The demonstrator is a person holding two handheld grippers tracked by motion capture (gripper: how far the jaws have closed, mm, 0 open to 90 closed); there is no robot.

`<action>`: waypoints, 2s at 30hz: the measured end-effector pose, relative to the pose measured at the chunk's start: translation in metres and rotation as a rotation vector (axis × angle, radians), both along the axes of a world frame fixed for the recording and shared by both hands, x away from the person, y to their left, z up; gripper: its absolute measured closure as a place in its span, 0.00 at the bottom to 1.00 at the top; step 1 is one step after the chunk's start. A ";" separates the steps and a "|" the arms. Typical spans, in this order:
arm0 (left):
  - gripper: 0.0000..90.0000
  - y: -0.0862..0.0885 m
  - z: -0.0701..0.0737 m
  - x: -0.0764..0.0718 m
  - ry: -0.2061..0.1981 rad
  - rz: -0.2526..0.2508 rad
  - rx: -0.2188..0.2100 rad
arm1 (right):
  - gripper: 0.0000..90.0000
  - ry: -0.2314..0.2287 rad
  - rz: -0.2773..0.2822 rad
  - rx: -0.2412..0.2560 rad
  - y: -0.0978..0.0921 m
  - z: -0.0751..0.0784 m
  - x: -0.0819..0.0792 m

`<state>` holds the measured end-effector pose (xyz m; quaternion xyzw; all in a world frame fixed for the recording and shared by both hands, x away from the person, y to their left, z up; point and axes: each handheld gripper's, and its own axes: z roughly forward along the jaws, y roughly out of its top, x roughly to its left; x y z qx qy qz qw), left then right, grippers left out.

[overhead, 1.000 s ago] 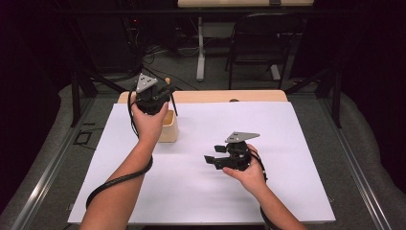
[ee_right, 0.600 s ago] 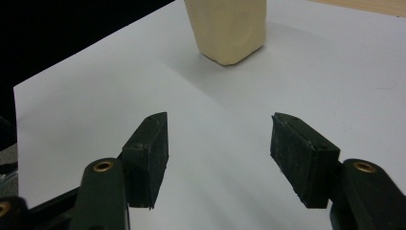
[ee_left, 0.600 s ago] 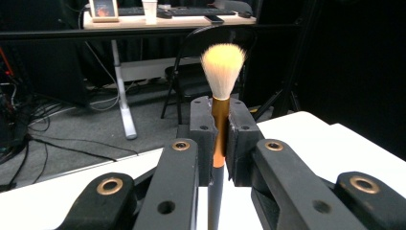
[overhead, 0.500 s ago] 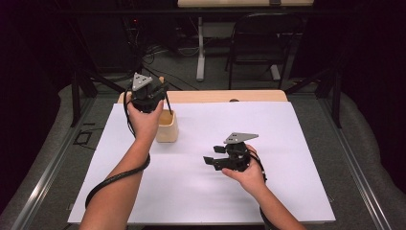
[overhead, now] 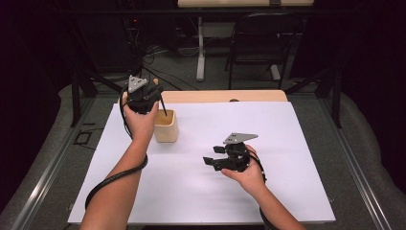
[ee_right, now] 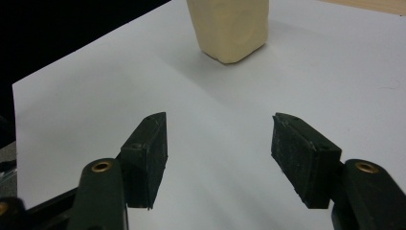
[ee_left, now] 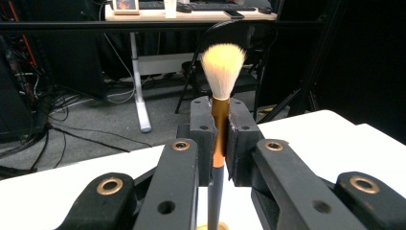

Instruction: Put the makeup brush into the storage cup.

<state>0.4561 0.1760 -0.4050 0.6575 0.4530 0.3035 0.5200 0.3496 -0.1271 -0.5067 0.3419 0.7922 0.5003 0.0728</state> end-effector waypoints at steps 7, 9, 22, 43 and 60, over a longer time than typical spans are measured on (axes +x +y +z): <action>0.93 0.001 -0.005 0.001 0.004 0.000 0.000 | 0.41 0.002 0.000 0.000 0.000 0.000 0.000; 0.93 0.001 -0.007 0.001 0.007 -0.002 0.005 | 0.41 0.002 0.000 0.000 0.000 0.000 0.000; 0.93 0.006 -0.022 0.001 0.027 -0.012 -0.010 | 0.41 0.006 0.009 -0.006 0.002 -0.001 0.000; 0.93 0.013 -0.048 0.000 0.068 -0.018 -0.019 | 0.41 0.010 0.014 -0.009 0.004 -0.003 0.000; 0.93 0.013 -0.065 0.000 0.091 -0.017 -0.018 | 0.41 0.019 0.015 -0.017 0.004 -0.004 0.000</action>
